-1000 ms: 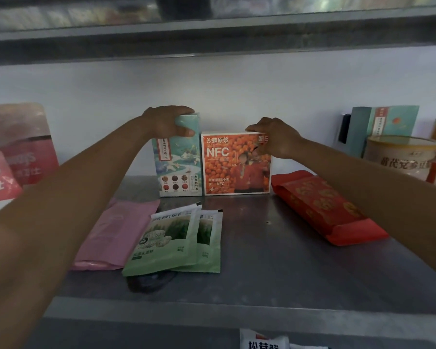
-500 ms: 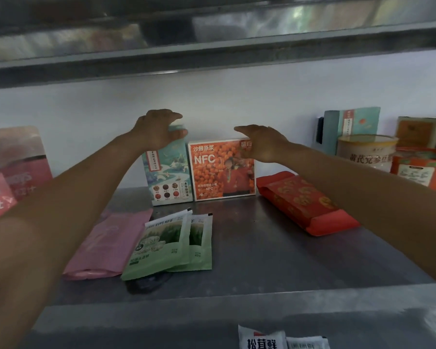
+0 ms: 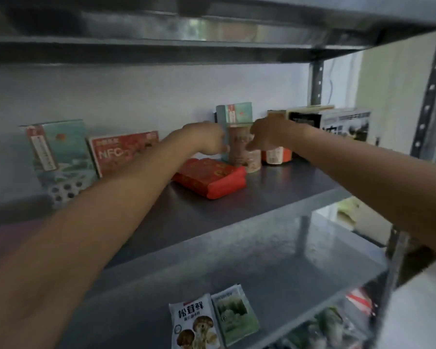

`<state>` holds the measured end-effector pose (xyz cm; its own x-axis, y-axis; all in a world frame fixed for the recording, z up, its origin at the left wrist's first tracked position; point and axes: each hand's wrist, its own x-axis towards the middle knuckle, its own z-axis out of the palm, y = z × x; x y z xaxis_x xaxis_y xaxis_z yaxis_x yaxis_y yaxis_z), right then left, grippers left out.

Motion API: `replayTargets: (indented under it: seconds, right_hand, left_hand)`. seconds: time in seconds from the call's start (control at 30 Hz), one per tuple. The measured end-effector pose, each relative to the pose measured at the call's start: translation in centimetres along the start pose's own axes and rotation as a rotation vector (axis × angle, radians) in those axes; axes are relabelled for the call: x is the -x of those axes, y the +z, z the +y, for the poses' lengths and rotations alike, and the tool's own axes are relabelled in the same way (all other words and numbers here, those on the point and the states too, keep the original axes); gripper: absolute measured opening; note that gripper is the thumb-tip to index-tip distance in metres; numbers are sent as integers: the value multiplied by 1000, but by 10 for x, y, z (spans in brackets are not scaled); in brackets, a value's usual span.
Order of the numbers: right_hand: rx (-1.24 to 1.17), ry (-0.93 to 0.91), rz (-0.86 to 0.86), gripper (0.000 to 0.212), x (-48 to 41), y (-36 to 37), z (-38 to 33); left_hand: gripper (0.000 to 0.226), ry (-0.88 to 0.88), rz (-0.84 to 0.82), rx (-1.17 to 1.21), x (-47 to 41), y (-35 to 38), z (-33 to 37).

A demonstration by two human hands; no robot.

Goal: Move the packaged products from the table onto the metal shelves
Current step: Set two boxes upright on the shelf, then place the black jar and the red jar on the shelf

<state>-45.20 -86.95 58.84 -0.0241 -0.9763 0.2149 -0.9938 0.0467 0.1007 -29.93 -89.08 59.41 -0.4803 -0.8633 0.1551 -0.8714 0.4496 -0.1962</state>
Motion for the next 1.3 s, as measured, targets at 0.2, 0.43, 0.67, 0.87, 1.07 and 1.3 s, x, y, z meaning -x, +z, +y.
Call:
replayTargets:
  seconds: [0.2, 0.43, 0.67, 0.87, 1.07, 1.3]
  right_hand:
    - [89, 242, -91, 51, 122, 20, 97]
    - [-141, 693, -105, 37, 334, 127, 147]
    - [-380, 1159, -540, 40, 552, 249, 77]
    - [-393, 1593, -519, 39, 643, 256, 22]
    - [-389, 2001, -401, 42, 688, 242, -50]
    - [-408, 2472, -209, 45, 753, 204, -173]
  left_hand:
    - [35, 328, 124, 65, 18, 1, 168]
    - [34, 547, 126, 336, 126, 104, 327]
    - [38, 906, -379, 114, 295, 247, 405]
    - [39, 1336, -408, 6, 361, 260, 428]
    - [41, 1657, -274, -48, 386, 252, 448]
    - [38, 2100, -237, -112, 518, 240, 438]
